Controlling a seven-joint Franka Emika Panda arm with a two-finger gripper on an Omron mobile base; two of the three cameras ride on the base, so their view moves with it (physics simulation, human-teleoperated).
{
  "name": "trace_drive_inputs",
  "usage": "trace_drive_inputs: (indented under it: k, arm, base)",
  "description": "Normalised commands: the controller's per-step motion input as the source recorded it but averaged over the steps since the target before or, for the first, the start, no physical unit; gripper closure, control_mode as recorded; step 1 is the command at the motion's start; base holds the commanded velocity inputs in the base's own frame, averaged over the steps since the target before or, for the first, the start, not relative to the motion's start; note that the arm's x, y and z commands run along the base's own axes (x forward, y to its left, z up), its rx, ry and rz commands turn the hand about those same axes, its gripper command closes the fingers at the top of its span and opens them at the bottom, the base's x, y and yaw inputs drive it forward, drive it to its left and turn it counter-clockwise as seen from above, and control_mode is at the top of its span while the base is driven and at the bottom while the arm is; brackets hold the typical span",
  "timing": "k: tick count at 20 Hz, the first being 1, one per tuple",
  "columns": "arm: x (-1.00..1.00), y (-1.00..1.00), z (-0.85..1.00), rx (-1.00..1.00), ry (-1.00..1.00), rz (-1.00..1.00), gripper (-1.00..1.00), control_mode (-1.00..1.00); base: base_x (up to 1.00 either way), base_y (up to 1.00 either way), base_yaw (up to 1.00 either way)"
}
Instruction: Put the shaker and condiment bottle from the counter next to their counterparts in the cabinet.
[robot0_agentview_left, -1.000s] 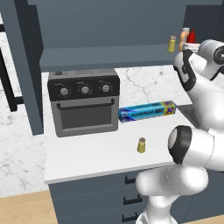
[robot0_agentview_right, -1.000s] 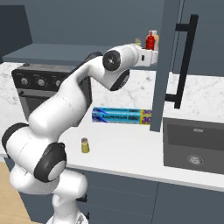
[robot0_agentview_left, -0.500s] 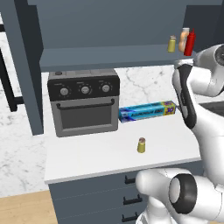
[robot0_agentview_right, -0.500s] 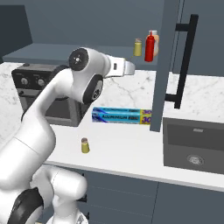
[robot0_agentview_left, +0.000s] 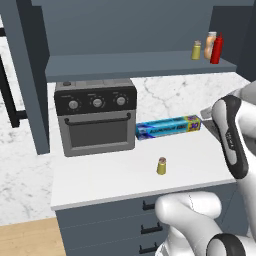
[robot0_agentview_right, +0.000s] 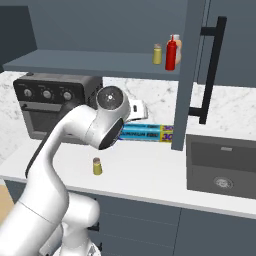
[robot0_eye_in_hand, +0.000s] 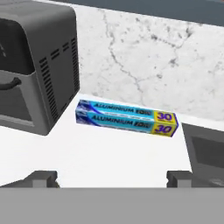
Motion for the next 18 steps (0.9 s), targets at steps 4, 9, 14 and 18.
trace_drive_inputs:
  k: [4,9,14,18]
  arm:
    - [0.12,0.45,-1.0,-0.03,0.17,0.28,-1.0,-1.0]
    - [0.09,0.72,-1.0,-0.1,0.18,0.23,-1.0,-1.0]
    - [0.02,0.49,-0.98,-0.08,0.21,0.12,-1.0,-1.0]
    - [0.0,0.06,-0.87,0.0,0.12,0.09,-1.0,-1.0]
  base:
    - [0.0,0.0,0.0]
    - [0.0,0.0,0.0]
    - [0.0,0.0,0.0]
    - [0.0,0.0,0.0]
